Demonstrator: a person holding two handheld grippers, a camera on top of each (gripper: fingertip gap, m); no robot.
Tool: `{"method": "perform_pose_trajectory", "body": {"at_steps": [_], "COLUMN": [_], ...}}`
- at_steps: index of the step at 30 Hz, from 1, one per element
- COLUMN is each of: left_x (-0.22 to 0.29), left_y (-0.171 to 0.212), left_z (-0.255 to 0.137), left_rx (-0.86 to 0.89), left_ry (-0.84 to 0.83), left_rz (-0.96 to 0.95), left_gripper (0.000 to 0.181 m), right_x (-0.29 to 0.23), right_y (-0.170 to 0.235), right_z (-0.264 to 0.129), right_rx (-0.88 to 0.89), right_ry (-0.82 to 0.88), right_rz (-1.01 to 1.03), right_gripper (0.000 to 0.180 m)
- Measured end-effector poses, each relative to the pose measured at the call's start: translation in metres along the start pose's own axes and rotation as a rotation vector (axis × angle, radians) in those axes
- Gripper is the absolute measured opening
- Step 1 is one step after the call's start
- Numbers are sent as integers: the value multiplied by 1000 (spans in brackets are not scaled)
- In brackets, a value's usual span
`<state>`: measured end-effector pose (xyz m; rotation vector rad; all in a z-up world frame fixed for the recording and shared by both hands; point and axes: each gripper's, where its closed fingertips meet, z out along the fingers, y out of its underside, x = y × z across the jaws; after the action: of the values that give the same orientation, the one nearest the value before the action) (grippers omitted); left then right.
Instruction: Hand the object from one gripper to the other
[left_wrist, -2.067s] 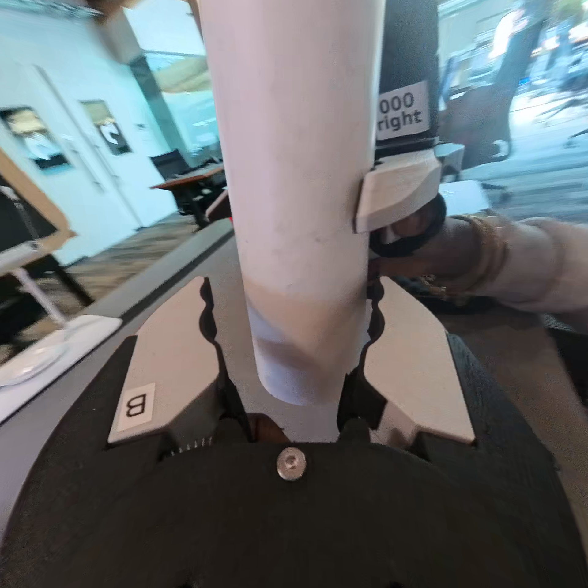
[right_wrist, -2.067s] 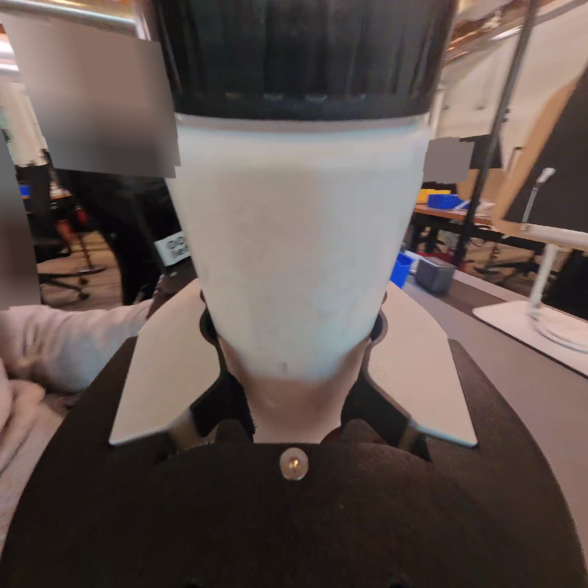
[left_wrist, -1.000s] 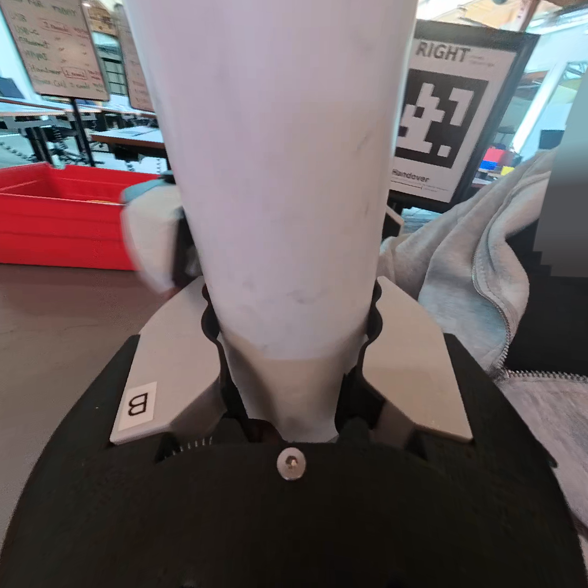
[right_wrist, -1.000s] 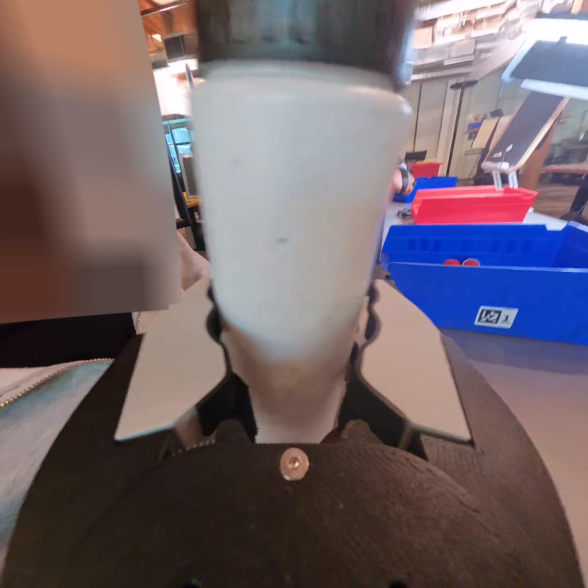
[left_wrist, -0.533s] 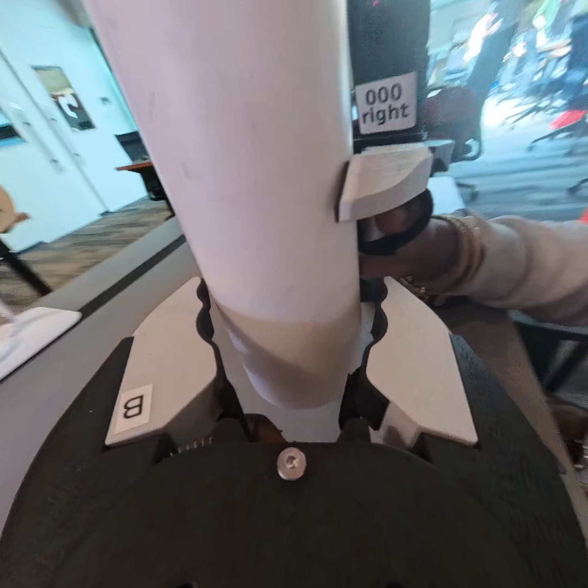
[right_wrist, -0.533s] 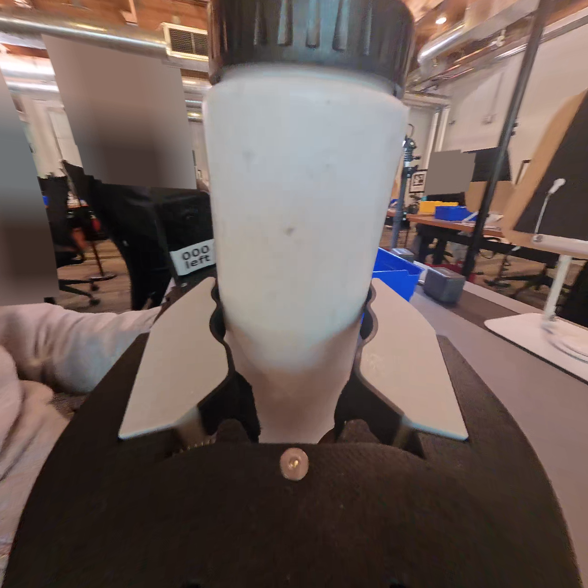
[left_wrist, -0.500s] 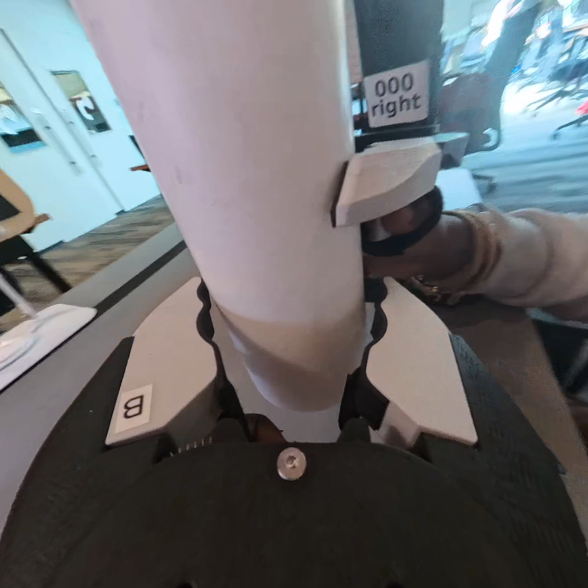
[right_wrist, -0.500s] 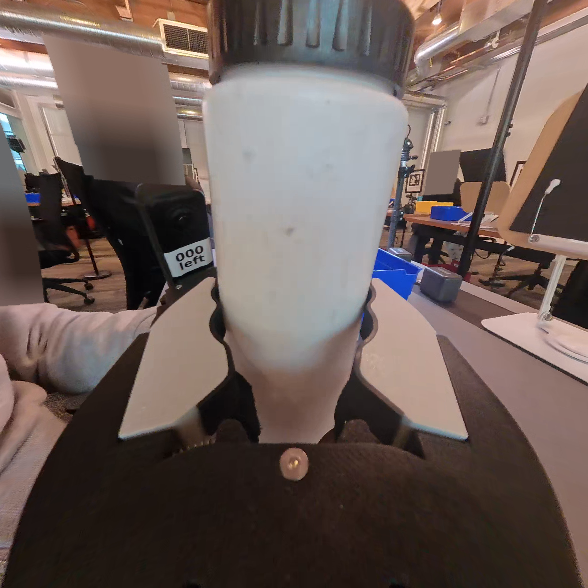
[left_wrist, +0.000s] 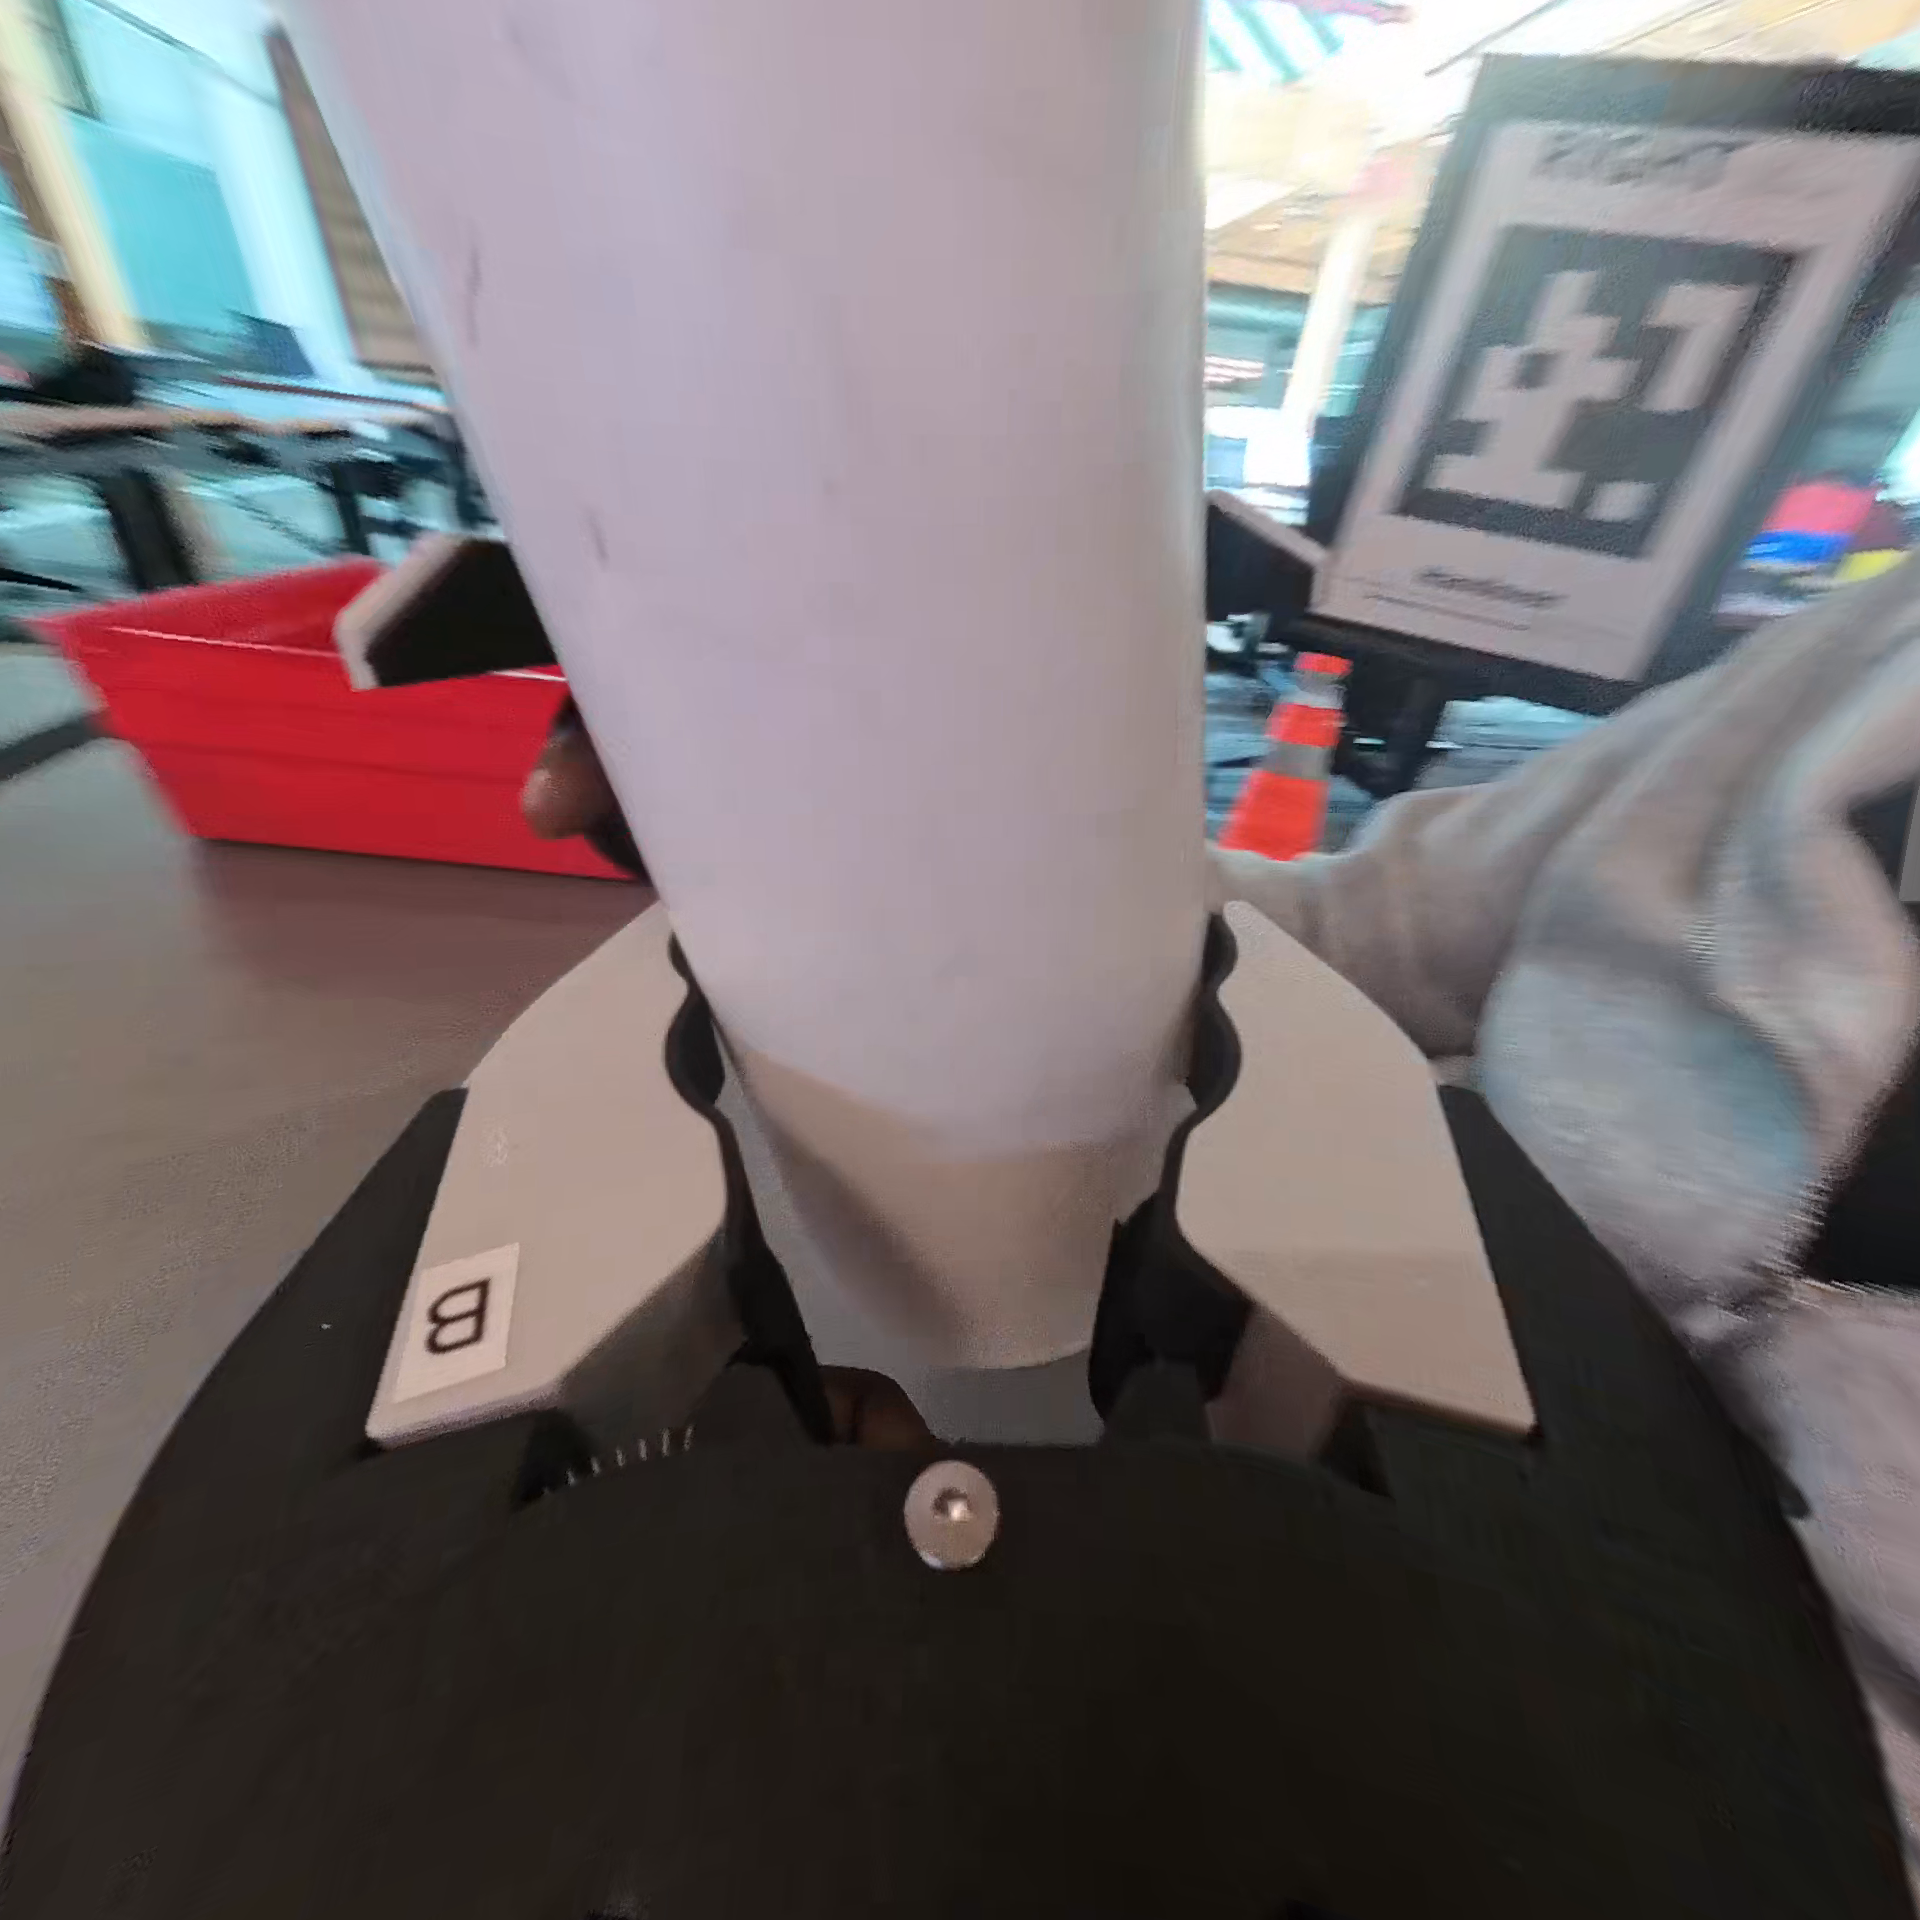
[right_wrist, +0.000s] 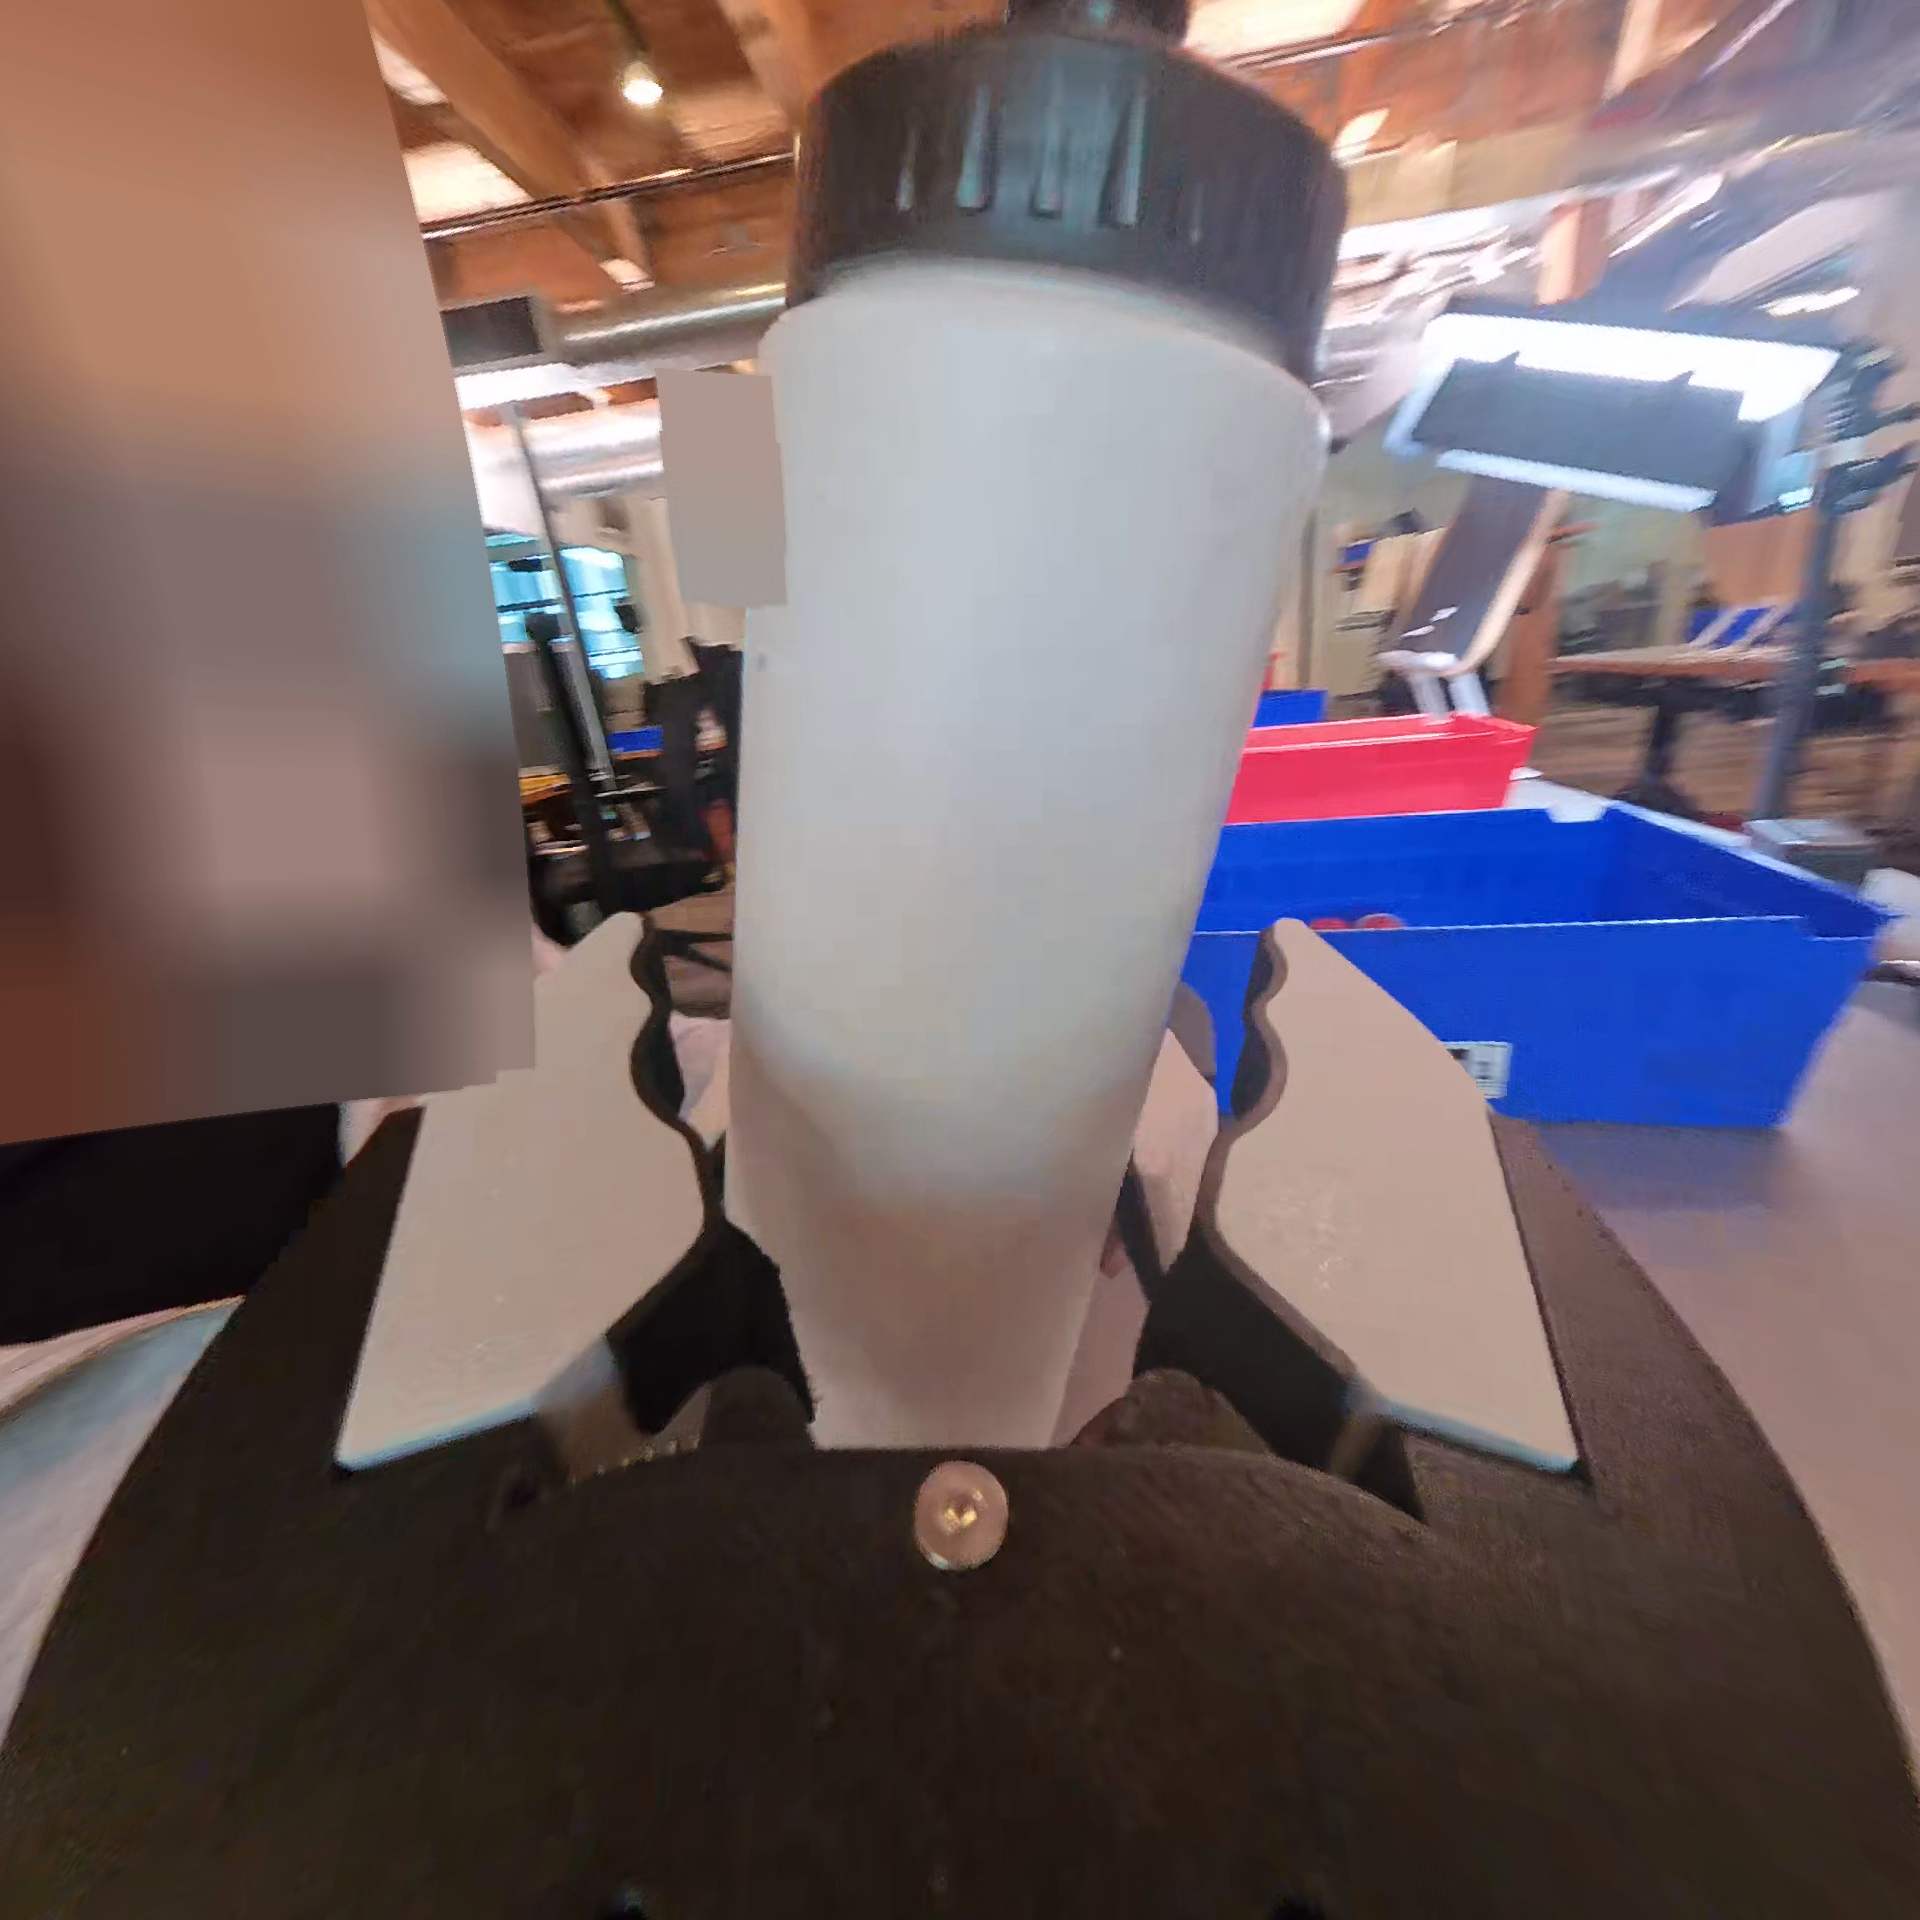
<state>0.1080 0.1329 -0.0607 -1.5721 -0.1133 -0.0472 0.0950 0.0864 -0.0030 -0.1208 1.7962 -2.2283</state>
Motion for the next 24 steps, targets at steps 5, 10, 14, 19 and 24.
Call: {"method": "perform_pose_trajectory", "body": {"at_steps": [5,10,14,19,24], "left_x": [19,-9,-47,-62,-61], "left_y": [11,7,5,7,15], "left_z": [5,3,-8,-12,-10], "left_rx": [-61,-34,-52,-91,-139], "left_ry": [138,-45,-368,-532,-523], "left_rz": [-57,-57,109,225,240], "left_gripper": [90,90,99,99,89], "right_x": [-19,-2,29,40,42], "right_y": [9,7,2,3,10], "right_z": [5,2,-5,-6,-2], "right_rx": [-43,-39,-13,12,-27], "right_ry": [-139,6,284,396,412], "right_rz": [41,-55,-198,-237,-257], "right_gripper": [90,89,89,89,90]}}
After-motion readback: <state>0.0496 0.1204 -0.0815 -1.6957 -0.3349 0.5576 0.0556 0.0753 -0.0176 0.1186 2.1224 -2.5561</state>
